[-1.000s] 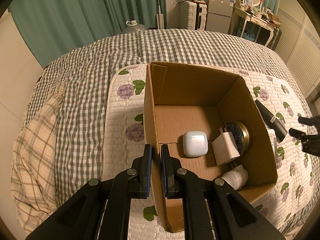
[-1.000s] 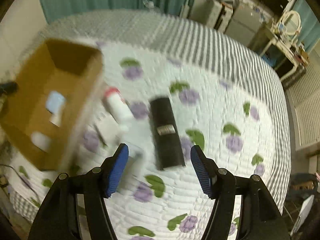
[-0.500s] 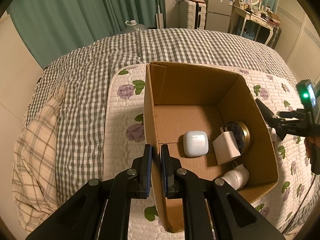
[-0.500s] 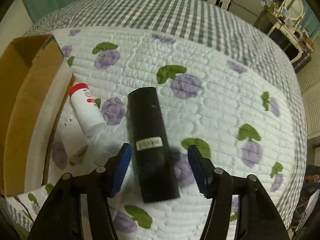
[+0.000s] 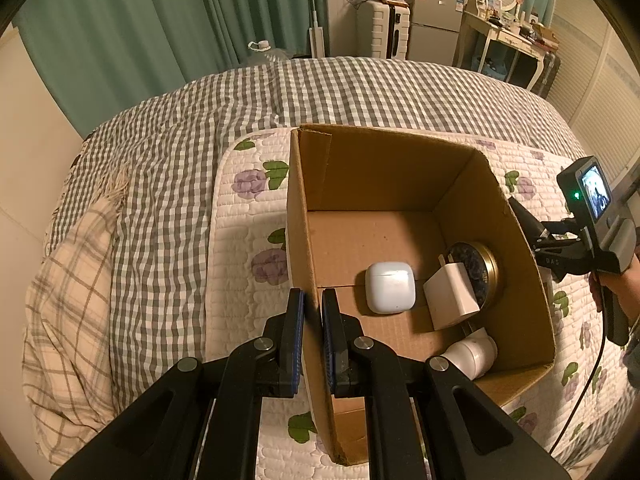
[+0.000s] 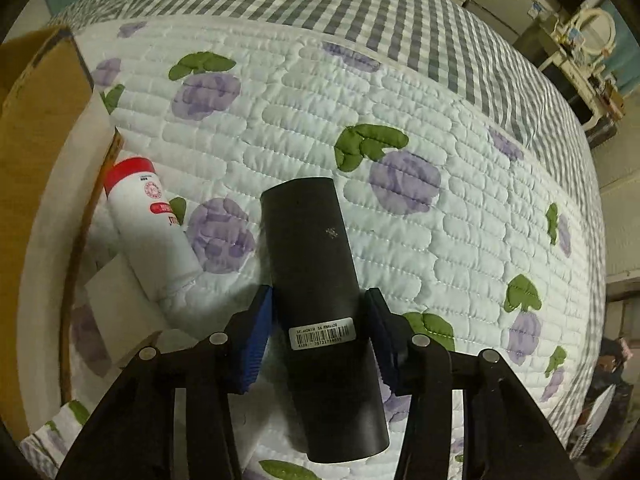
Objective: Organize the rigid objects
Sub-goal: 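Carry the black cylinder into the box and open the right gripper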
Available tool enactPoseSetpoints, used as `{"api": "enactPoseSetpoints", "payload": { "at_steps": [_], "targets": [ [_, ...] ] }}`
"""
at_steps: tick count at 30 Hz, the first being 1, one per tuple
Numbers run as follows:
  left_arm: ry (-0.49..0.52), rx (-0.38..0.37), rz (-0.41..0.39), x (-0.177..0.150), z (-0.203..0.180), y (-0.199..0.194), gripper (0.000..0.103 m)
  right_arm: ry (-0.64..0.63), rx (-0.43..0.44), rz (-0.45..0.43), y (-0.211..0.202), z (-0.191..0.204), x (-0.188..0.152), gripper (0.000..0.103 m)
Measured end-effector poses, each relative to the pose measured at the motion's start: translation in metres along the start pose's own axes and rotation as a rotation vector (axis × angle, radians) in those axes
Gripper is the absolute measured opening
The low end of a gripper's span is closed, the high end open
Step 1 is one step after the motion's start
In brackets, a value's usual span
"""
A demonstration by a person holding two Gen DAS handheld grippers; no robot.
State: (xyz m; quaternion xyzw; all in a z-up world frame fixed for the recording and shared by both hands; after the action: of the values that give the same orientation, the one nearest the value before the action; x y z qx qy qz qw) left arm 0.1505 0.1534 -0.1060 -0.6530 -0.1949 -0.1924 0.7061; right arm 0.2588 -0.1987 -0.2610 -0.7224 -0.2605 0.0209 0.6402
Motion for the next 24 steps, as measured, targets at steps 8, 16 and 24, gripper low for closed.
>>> {"api": "enactPoseSetpoints", "payload": {
  "at_steps": [8,16,24],
  "targets": [
    [-0.012,-0.013,-0.004,0.0,0.0,0.0,0.009,0.0,-0.017,-0.066,-0.039,0.002,-0.004,0.041],
    [-0.009,-0.011,-0.003,0.0,0.0,0.0,0.009,-0.097,-0.004,-0.189,-0.134,0.012,0.022,0.024],
    [-0.009,-0.005,-0.005,-0.001,0.0,0.0,0.009,-0.197,0.079,-0.334,-0.211,0.06,0.043,0.018]
  ]
}}
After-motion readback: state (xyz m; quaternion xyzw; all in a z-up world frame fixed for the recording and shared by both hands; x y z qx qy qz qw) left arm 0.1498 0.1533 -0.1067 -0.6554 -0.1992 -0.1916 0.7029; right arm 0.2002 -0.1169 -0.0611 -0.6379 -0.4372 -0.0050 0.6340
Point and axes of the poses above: each gripper's, at about its wrist camera, not at the fingertips, and y roughly the way its jaws point, z to its left, x to its top, the point moved 6 cm from there along y, roughly the way its jaws point, and after that the axes turned 5 degrees about -z, right-handed, at the moved point
